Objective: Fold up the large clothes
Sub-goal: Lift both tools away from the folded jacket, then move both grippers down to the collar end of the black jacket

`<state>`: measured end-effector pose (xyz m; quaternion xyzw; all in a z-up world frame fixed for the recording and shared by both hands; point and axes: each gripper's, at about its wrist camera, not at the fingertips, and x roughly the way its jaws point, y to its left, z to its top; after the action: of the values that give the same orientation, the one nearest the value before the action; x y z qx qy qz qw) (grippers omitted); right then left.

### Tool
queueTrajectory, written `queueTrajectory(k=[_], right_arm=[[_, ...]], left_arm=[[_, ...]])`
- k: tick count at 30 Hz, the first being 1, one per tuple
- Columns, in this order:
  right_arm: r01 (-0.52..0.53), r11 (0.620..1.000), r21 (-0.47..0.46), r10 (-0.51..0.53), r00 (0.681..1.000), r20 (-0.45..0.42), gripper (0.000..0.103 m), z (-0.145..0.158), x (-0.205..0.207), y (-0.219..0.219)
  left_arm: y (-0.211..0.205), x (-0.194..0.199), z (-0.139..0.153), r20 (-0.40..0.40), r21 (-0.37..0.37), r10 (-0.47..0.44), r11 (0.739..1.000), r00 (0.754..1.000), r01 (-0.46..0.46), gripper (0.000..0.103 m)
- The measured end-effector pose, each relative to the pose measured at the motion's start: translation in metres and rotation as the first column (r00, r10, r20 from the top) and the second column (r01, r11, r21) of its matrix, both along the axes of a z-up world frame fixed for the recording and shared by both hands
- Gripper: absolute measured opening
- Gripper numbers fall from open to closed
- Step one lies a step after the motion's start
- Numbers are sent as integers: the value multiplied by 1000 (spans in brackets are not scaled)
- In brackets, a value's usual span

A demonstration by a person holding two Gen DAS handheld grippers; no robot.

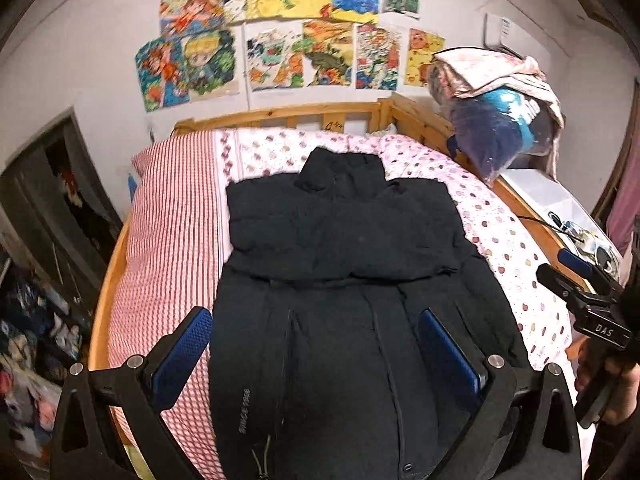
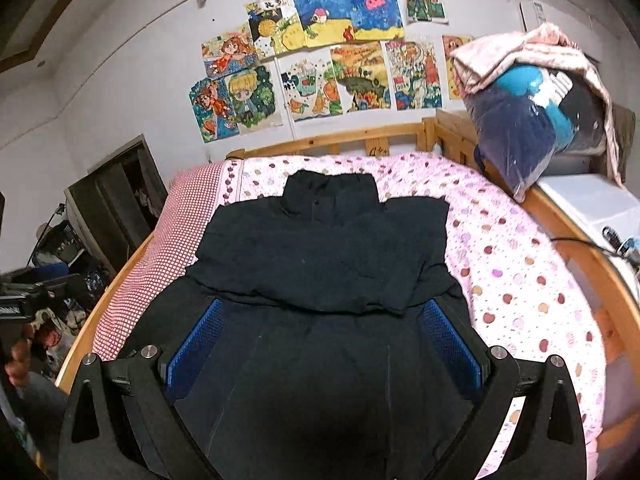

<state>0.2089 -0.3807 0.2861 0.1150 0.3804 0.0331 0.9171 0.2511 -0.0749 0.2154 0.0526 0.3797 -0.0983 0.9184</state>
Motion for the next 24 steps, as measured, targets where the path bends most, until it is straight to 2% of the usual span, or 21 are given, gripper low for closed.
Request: queueTrajectory(k=[4, 6, 9, 13, 19, 24], right_arm=[[-10, 1000, -9, 10, 1000, -2, 98, 19, 9, -2], [-17, 1000, -21, 17, 1000, -1, 98, 32, 19, -1], [-22, 999, -33, 22, 1000, -7, 98, 50, 38, -2], [-20, 997, -69, 18, 999, -31, 98, 65, 84, -4], [-24, 995, -101, 15, 997, -80, 98, 62, 162, -7], [-26, 996, -84, 17, 994, -111, 98, 28, 238, -11]], left_arm=[[-9, 13, 21, 42, 59, -10, 998, 999, 8, 103], [-13, 25, 28, 50, 64, -9, 998, 999, 5, 103], [-12, 56, 35, 52, 36, 4, 999, 999, -6, 103], [-9, 119, 35, 65, -28, 18, 999, 998, -16, 103], [-19, 227, -1, 58, -113, -32, 993, 998, 39, 103], [-28, 314, -48, 55, -163, -60, 984, 997, 69, 103]])
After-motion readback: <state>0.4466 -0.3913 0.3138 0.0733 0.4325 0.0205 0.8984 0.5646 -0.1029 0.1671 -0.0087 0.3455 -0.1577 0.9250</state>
